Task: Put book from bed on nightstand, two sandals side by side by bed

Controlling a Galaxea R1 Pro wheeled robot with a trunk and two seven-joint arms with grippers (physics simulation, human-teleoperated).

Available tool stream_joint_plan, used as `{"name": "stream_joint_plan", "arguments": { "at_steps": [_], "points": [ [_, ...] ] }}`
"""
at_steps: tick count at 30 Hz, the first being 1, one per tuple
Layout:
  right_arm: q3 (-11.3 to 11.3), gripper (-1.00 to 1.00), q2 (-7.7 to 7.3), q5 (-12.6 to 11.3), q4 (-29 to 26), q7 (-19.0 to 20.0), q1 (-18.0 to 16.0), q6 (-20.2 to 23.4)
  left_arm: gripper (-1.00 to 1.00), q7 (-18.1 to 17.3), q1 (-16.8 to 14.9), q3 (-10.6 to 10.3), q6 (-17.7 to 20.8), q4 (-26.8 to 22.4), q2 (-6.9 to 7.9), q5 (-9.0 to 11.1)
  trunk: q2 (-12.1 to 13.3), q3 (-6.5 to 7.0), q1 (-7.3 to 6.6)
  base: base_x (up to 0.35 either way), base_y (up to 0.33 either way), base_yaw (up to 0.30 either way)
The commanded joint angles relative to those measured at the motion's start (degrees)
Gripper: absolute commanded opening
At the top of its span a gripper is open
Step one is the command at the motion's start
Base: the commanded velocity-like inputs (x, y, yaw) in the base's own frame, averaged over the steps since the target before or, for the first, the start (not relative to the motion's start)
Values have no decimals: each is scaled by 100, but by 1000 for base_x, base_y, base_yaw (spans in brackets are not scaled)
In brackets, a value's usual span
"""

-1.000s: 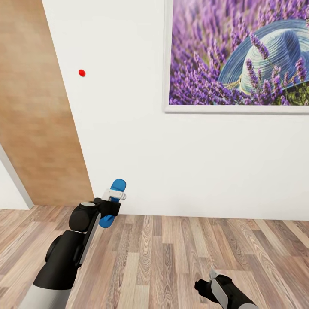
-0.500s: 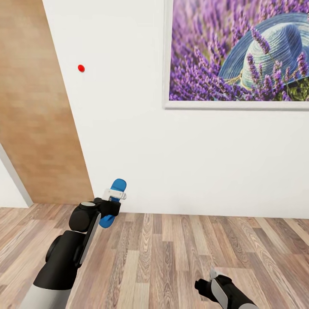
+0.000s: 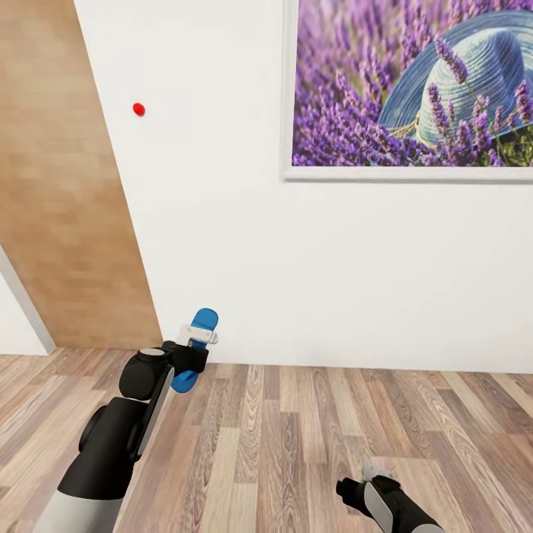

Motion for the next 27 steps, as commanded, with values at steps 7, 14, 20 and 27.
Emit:
{"name": "stream_joint_plan", "arguments": {
  "at_steps": [7, 14, 20, 27],
  "points": [
    [-2, 100, -2, -68, -13, -37, 0, 39, -100, -62, -5, 2, 22, -5, -2, -70, -285, -132, 154, 0, 0, 0],
    [-1, 100, -5, -71, -13, -35, 0, 62, -100, -62, -5, 2, 22, -5, -2, -72, -566, -257, 307, 0, 0, 0],
    [-3, 100, -5, -72, -13, -35, 0, 80, -100, -62, -5, 2, 22, -5, -2, -73, -806, -365, 439, 0, 0, 0],
    [2, 100, -5, -71, 112, -35, 0, 84, -100, -62, -5, 2, 22, -5, -2, -71, -1087, -491, 593, 0, 0, 0]
  ]
}}
